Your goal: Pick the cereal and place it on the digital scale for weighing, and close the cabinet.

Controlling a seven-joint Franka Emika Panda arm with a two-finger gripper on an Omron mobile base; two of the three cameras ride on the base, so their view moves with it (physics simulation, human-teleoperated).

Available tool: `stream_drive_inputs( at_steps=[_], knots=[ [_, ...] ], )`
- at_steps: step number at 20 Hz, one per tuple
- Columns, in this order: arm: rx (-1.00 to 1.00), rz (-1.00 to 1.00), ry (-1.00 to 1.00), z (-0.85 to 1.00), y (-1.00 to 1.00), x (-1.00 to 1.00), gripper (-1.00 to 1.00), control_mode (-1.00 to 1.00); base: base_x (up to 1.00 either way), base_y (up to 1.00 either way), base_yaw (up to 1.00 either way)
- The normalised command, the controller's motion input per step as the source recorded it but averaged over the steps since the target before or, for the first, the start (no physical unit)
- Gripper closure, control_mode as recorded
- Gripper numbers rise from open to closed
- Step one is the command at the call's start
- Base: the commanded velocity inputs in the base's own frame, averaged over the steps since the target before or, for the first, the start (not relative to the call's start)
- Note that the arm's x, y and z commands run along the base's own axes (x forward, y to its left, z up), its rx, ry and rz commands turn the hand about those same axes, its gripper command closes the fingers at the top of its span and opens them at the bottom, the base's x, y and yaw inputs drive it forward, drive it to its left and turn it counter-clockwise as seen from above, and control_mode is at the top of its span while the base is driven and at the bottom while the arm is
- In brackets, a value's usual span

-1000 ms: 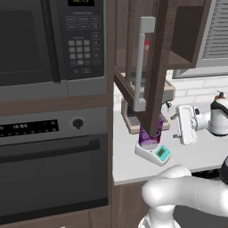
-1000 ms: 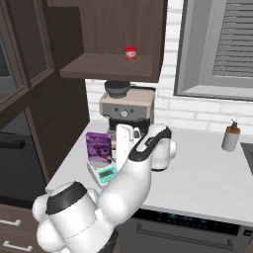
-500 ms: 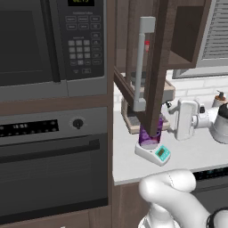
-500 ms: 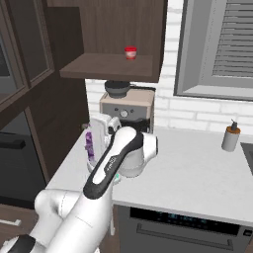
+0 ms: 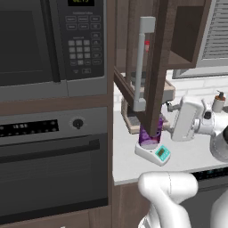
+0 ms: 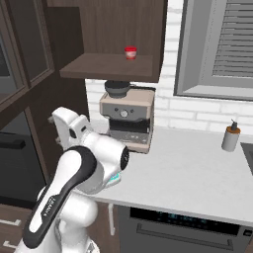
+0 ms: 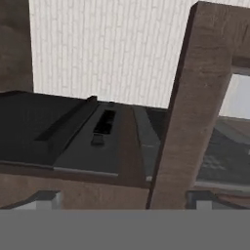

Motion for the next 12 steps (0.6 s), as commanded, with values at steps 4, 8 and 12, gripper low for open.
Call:
stream_drive_inputs(
  at_steps=[4, 8, 12],
  knots=[
    [0.02, -0.01, -0.1, 0.4, 0.66, -0.87, -1.0, -1.0, 0.0, 0.0, 0.0],
    [0.06, 0.0, -0.04, 0.39, 0.59, -0.86, -1.0, -1.0, 0.0, 0.0, 0.0],
    [0.12, -0.01, -0.14, 0.22, 0.46, -0.97, -1.0, -1.0, 0.0, 0.0, 0.0]
  ],
)
